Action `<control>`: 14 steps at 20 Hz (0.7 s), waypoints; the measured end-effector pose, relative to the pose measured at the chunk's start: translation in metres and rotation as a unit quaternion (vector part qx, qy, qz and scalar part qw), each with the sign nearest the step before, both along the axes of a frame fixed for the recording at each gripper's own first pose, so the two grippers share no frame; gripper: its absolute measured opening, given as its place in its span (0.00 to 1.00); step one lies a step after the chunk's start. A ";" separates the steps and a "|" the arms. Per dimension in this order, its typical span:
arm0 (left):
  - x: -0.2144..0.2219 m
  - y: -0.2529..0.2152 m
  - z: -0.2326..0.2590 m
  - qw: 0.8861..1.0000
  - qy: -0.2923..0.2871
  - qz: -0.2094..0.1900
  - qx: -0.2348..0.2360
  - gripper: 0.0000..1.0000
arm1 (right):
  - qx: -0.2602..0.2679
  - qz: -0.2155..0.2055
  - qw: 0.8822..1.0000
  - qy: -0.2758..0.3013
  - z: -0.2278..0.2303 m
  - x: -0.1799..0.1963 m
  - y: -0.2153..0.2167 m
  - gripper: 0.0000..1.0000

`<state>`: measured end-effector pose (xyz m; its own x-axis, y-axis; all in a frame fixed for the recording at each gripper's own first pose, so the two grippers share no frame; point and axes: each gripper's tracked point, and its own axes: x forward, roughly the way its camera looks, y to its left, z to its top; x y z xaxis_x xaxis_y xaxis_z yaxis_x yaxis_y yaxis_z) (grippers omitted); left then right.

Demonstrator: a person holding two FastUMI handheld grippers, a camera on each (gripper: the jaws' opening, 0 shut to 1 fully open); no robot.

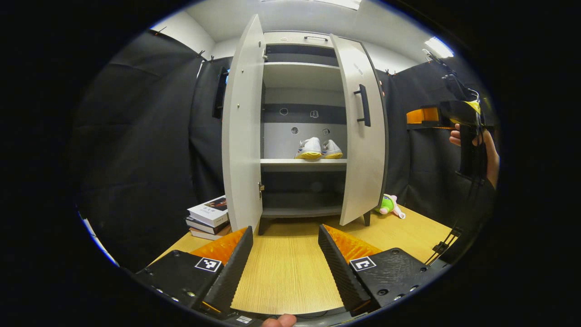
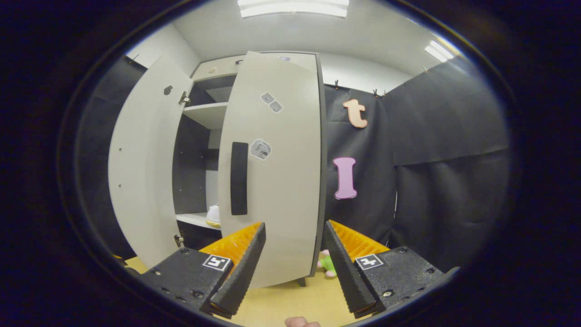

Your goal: Grab one shoe with the right hand and put it into the shoe cabinet, grab the other shoe with the left hand and put it into the shoe cabinet; then close the right door with the right hand and the left door with the left hand.

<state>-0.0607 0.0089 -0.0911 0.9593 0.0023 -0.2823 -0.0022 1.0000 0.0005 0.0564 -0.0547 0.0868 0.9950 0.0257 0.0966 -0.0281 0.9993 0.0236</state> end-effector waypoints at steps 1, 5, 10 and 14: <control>-0.001 -0.003 0.002 1.000 -0.002 -0.003 0.002 0.87 | 0.001 -0.005 1.000 -0.002 -0.005 -0.010 0.001 0.86; -0.002 -0.014 0.010 1.000 -0.012 -0.012 0.011 0.87 | 0.009 -0.019 1.000 -0.019 -0.032 -0.050 0.009 0.86; 0.002 -0.020 0.018 1.000 -0.022 -0.017 0.014 0.87 | -0.007 -0.014 1.000 0.008 -0.084 -0.080 0.025 0.86; 0.007 -0.015 0.031 0.999 -0.039 -0.013 0.016 0.87 | 0.024 -0.010 0.999 0.027 -0.107 -0.091 0.029 0.86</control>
<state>-0.0535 -0.0062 -0.0602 0.9782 -0.0151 -0.2071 0.0227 0.9992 0.0340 -0.0347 -0.0254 -0.0203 0.9991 0.0016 0.0430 -0.0047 0.9974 0.0724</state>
